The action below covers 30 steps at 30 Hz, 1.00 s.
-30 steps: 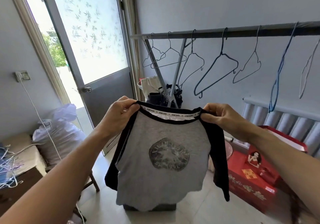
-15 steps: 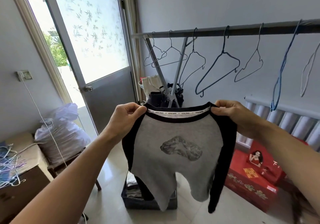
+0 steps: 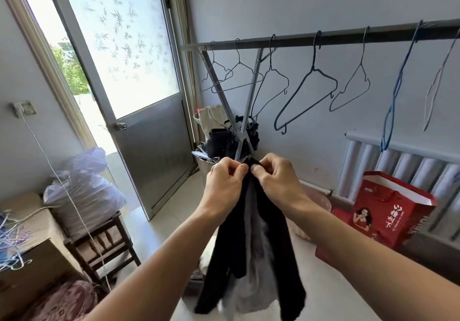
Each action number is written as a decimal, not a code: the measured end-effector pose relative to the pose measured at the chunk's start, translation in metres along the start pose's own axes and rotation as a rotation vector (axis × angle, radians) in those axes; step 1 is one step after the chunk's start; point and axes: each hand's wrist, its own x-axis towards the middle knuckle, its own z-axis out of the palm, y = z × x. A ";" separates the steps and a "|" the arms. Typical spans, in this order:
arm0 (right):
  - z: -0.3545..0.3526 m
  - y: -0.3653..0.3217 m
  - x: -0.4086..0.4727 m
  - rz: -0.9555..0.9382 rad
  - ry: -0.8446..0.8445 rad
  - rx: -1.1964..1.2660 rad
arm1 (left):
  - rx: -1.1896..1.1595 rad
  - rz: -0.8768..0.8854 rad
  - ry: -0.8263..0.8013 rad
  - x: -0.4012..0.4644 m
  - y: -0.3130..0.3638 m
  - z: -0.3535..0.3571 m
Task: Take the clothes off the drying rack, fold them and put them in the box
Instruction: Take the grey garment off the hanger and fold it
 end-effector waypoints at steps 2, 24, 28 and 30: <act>0.001 -0.001 0.000 -0.008 -0.006 0.003 | -0.040 -0.012 0.010 -0.001 0.002 0.001; -0.028 -0.017 0.017 -0.096 -0.424 0.188 | 0.217 0.247 -0.482 0.038 0.035 -0.040; -0.033 -0.013 0.017 -0.091 -0.327 0.188 | 0.218 0.317 -0.434 0.045 0.038 -0.032; -0.038 -0.006 0.014 -0.082 -0.338 0.162 | 0.255 0.367 -0.446 0.049 0.041 -0.030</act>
